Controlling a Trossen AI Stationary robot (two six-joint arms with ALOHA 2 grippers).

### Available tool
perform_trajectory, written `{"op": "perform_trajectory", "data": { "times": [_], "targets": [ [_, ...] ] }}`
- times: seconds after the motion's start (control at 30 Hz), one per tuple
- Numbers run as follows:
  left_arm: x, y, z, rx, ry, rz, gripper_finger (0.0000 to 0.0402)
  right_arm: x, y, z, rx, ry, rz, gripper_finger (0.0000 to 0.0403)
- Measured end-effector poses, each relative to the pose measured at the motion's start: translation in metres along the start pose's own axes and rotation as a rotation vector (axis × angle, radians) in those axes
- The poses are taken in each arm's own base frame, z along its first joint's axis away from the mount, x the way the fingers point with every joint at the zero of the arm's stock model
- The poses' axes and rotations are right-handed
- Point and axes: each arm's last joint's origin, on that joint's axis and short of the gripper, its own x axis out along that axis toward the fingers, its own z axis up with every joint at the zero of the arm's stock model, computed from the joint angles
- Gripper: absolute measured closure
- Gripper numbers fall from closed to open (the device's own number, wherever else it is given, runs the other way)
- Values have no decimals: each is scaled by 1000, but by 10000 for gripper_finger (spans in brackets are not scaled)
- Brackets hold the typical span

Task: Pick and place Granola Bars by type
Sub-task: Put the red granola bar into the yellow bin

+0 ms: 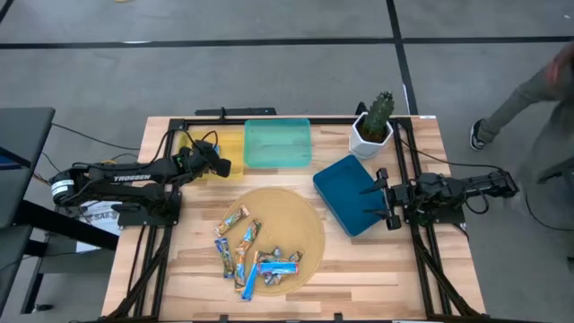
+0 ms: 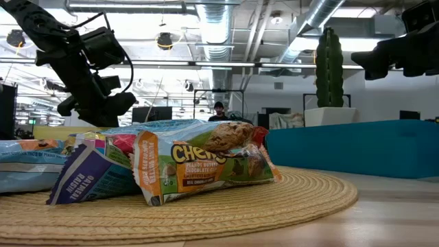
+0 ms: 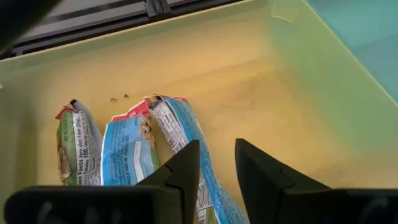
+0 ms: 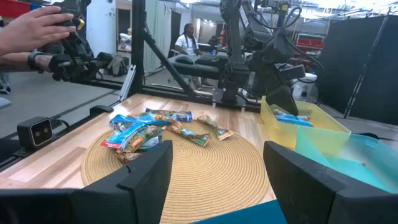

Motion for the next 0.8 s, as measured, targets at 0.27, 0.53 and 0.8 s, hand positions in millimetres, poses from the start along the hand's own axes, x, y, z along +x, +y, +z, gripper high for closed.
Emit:
{"op": "perform_trajectory", "data": {
  "times": [0.27,0.53,0.8],
  "targets": [
    [0,-1,0,-1,21,-36,294,0,0,0,0,0,0,159],
    [-1,-7,4,29,-34,-81,294,0,0,0,0,0,0,159],
    [-15,-31,14,130,-196,-291,294,0,0,0,0,0,0,159]
  ]
}}
